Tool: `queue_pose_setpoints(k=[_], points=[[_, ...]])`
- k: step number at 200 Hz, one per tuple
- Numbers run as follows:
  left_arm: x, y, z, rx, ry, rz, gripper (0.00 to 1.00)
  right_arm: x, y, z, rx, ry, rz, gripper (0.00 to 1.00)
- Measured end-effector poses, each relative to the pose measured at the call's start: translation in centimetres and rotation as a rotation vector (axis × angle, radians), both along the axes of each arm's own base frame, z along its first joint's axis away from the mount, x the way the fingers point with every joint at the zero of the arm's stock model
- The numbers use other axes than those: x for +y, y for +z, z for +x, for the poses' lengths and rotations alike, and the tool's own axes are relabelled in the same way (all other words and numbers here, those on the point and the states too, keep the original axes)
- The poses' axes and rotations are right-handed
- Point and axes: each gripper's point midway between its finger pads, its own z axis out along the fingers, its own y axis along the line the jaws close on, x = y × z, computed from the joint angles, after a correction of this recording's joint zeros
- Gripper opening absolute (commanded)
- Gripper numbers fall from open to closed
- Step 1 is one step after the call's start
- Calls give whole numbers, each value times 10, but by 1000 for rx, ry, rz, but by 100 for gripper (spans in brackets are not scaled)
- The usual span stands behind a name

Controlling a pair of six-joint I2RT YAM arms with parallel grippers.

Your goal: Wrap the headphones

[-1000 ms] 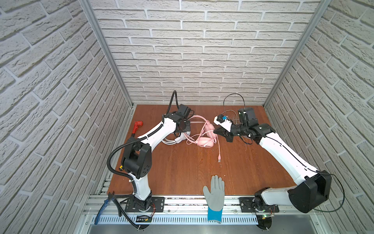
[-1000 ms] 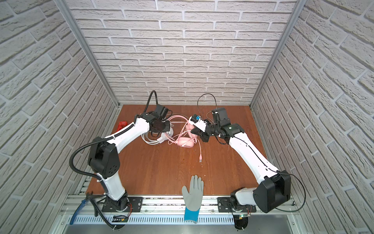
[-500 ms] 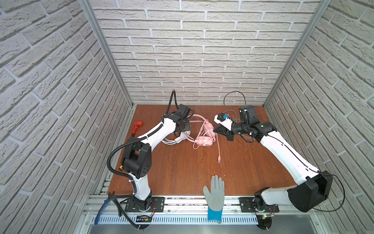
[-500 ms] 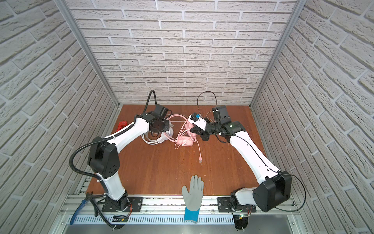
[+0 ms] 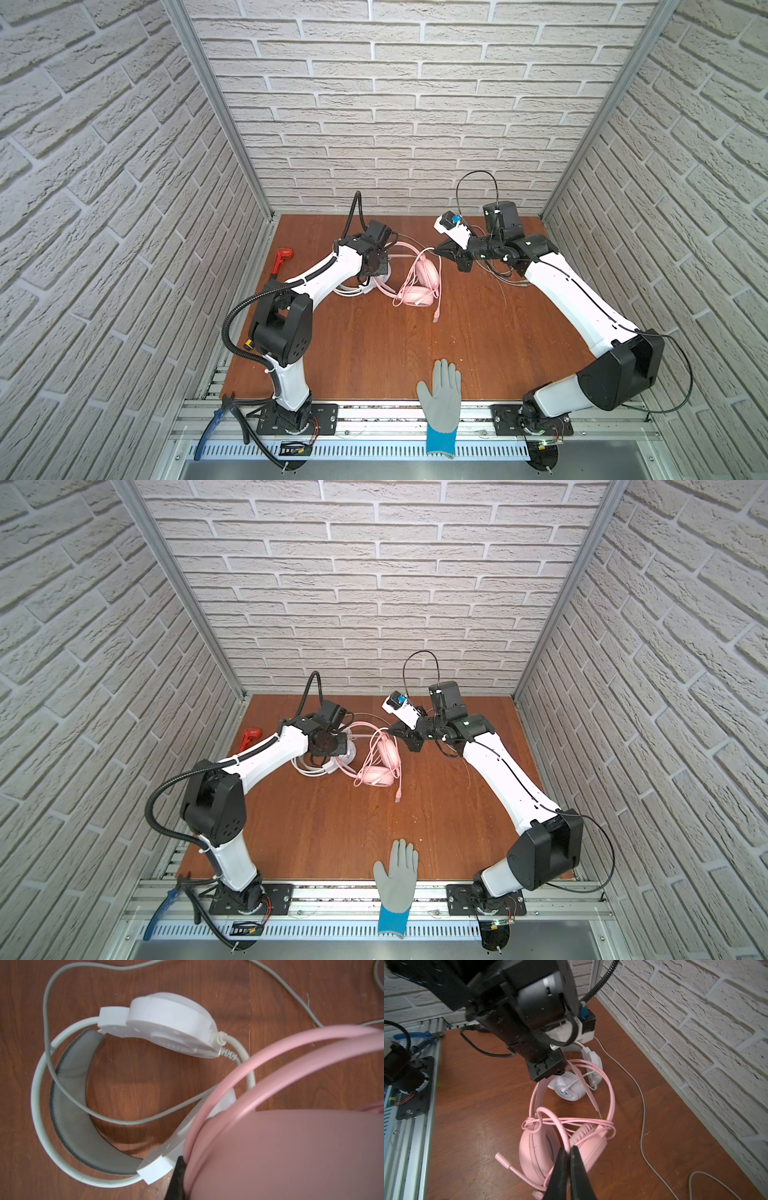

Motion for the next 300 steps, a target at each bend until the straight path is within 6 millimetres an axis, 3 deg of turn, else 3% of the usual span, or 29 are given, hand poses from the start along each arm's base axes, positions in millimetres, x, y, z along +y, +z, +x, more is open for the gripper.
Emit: queue_pose_setpoints(k=[62,123,197,243,300], points=[[-5,-4,-12,8,-49,16,0,-21,-11,48,34,-192,-55,6],[-9,7,-13,-18,-84,-6,0,-52,-41,80,135,-375,-82,6],[-36,8,-25,-21,-240,-10,0,-60,-78,92,247,-449,-93,5],[-41,9,-28,-18,-285,-22,0,-67,-99,95,307,-485,-99,5],[-47,11,-32,-11,-319,-53,0,-61,-124,91,400,-462,-91,6]])
